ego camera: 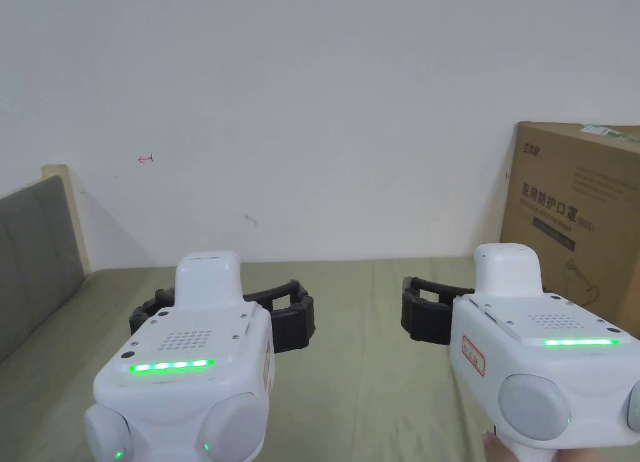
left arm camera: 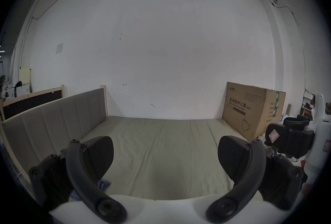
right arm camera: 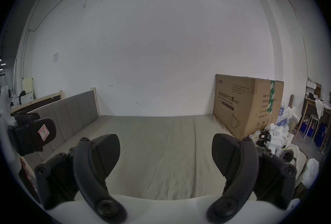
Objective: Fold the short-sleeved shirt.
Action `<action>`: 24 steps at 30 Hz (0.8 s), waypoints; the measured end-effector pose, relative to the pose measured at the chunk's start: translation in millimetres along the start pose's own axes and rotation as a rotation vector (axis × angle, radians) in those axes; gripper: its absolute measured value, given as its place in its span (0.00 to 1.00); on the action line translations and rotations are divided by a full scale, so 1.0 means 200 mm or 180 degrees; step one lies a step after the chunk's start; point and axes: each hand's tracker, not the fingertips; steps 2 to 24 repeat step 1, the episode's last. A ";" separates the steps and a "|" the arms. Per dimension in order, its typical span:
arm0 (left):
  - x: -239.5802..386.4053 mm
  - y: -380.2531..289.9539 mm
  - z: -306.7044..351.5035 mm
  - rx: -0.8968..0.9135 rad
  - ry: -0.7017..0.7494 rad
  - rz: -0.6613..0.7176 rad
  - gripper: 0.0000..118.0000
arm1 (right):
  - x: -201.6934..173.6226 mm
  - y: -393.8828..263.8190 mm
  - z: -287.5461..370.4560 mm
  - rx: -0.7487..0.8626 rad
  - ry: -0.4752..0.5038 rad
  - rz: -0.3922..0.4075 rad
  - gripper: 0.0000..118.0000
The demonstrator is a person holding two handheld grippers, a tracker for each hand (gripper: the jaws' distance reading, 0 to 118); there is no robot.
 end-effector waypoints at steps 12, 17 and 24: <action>0.00 0.00 0.00 0.0002 -0.0001 0.0004 0.99 | 0.00 0.00 0.00 -0.0004 -0.0001 0.0005 0.91; 0.00 0.00 0.00 0.0002 -0.0001 0.0004 0.99 | 0.00 0.00 0.00 -0.0004 -0.0001 0.0005 0.91; 0.00 0.00 0.00 0.0002 -0.0001 0.0004 0.99 | 0.00 0.00 0.00 -0.0004 -0.0001 0.0005 0.91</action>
